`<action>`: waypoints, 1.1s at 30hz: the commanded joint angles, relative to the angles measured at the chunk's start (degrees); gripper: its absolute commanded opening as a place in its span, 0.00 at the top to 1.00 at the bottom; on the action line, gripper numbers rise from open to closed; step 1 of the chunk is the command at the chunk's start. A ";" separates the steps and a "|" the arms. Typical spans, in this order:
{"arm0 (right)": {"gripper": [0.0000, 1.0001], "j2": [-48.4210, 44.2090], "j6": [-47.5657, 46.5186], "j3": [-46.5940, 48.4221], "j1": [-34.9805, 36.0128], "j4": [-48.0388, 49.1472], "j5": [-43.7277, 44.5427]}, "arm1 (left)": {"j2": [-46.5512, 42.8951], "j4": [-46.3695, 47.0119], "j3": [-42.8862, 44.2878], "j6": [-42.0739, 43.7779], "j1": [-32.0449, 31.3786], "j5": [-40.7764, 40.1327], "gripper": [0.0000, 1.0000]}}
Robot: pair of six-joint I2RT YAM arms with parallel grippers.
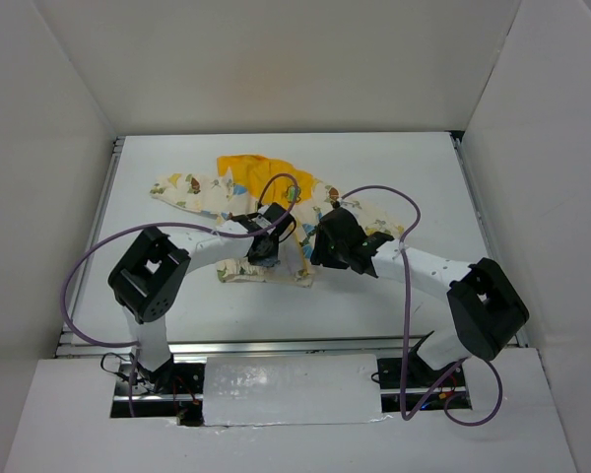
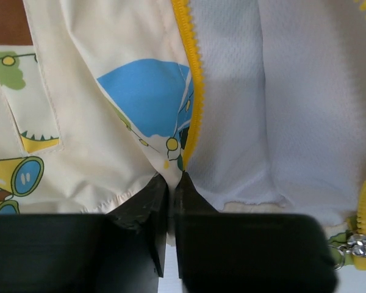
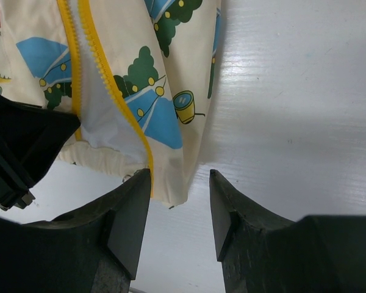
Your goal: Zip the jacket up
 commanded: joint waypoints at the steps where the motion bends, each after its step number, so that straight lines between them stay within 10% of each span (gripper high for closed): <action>1: 0.50 -1.22 -1.12 0.90 -0.21 0.24 0.51 | -1.11 -0.52 -0.27 -0.68 -0.27 -0.38 0.87; 23: 0.34 2.57 -6.22 3.45 0.59 16.39 -19.78 | -20.98 24.09 -15.21 1.51 9.31 32.49 0.71; 33: 0.34 10.64 -1.91 11.63 0.06 17.64 -24.18 | -24.85 28.74 -20.04 1.17 10.89 38.81 0.83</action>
